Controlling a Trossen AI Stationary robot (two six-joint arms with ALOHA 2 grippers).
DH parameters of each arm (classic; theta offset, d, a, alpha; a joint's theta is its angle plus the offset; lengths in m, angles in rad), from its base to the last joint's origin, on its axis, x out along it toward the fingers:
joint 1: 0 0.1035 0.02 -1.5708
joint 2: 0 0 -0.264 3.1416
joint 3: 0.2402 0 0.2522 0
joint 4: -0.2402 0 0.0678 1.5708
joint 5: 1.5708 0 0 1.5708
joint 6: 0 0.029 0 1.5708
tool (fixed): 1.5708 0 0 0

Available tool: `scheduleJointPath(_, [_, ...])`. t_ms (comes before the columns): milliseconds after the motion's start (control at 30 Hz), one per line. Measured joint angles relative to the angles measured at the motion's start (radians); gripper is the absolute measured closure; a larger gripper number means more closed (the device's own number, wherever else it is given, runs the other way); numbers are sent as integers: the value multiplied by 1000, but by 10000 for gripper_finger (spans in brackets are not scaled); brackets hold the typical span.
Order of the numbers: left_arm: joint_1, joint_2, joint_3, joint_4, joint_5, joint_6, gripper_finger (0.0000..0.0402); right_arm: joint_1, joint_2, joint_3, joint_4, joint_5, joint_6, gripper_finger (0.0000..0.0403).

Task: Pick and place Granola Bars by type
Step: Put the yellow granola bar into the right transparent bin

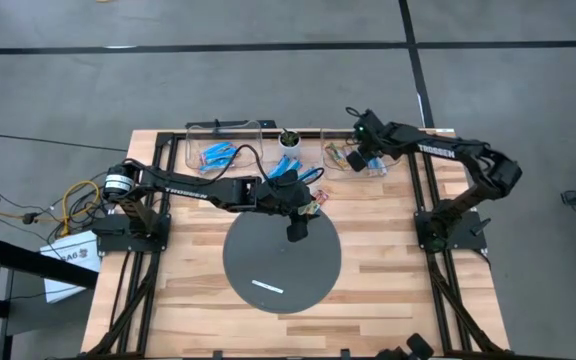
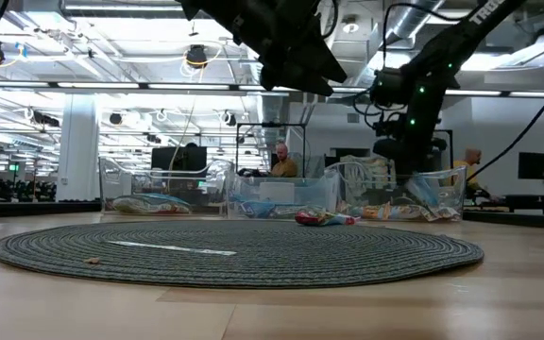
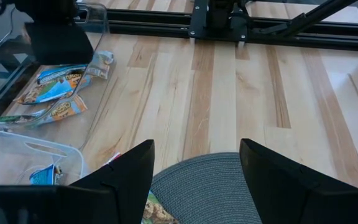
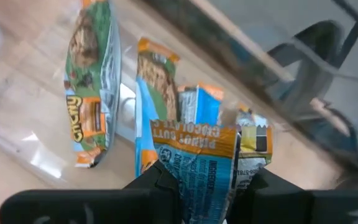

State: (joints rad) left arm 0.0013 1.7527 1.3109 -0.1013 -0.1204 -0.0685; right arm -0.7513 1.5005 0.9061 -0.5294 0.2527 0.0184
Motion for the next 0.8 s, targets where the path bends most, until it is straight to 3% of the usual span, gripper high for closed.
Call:
scheduleJointPath(333, [0, 0, 0, 0, 0, 0, 171, -50, 70, 0, 3, -19, -23, 335])
scheduleJointPath(800, [0, 0, 0, -2, 0, -5, 171, -63, 73, 0, 14, -20, -55, 335])
